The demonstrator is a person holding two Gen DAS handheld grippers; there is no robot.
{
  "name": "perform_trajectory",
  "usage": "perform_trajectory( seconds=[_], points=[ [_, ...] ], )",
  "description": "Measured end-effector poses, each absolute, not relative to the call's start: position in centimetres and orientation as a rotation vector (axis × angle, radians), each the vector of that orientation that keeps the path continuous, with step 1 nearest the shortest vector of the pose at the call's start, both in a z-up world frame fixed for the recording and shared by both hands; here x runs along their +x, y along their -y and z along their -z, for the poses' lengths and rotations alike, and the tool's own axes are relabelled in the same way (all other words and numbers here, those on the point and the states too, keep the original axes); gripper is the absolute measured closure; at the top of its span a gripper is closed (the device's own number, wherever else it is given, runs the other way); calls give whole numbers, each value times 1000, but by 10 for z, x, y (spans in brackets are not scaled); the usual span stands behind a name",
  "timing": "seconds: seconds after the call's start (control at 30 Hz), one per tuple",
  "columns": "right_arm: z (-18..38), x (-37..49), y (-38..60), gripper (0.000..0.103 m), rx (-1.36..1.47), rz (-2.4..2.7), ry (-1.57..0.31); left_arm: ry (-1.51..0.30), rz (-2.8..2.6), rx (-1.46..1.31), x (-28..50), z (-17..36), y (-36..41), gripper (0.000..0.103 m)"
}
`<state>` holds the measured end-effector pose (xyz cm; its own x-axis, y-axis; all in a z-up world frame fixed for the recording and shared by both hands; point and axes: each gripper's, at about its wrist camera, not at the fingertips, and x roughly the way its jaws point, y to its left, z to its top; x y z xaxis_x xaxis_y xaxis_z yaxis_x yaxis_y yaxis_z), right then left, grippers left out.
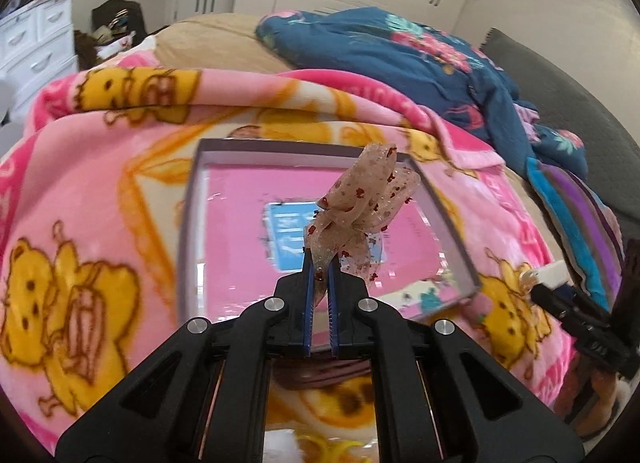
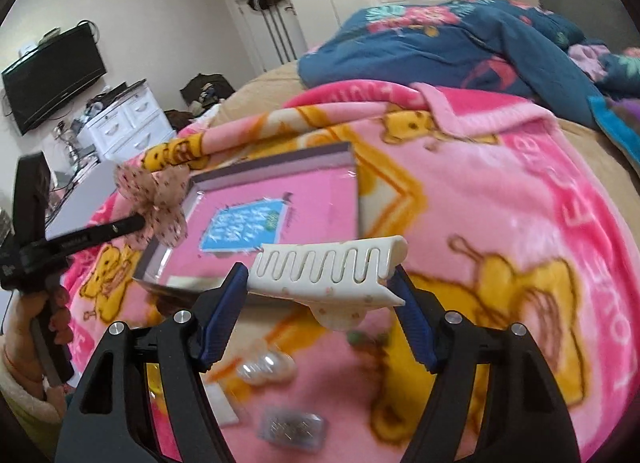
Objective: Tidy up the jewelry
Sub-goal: 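Carry bow clip into the grey box and release with left tool while right tool drops claw clip there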
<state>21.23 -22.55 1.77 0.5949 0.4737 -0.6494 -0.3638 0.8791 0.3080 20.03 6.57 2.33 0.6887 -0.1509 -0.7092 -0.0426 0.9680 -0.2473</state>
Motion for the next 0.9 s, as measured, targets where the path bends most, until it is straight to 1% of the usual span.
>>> perform_trajectory(
  seconds=[0.3, 0.67, 0.73, 0.8, 0.83, 0.9],
  points=[
    [-12, 249, 173, 33, 130, -564, -854, -844, 21, -297, 207, 0, -95, 102],
    [22, 278, 149, 33, 103, -524, -969, -865, 14, -328, 213, 14, -105, 99],
    [26, 280, 148, 33, 101, -513, -979, -865, 4, -326, 211, 13, -107, 93],
    [29, 281, 147, 32, 103, -508, -985, -858, -2, -325, 207, 11, -109, 84],
    [31, 281, 148, 32, 110, -502, -991, -857, -4, -326, 206, 10, -109, 83],
    [32, 282, 148, 32, 117, -500, -998, -848, -10, -324, 201, 6, -110, 74]
  ],
)
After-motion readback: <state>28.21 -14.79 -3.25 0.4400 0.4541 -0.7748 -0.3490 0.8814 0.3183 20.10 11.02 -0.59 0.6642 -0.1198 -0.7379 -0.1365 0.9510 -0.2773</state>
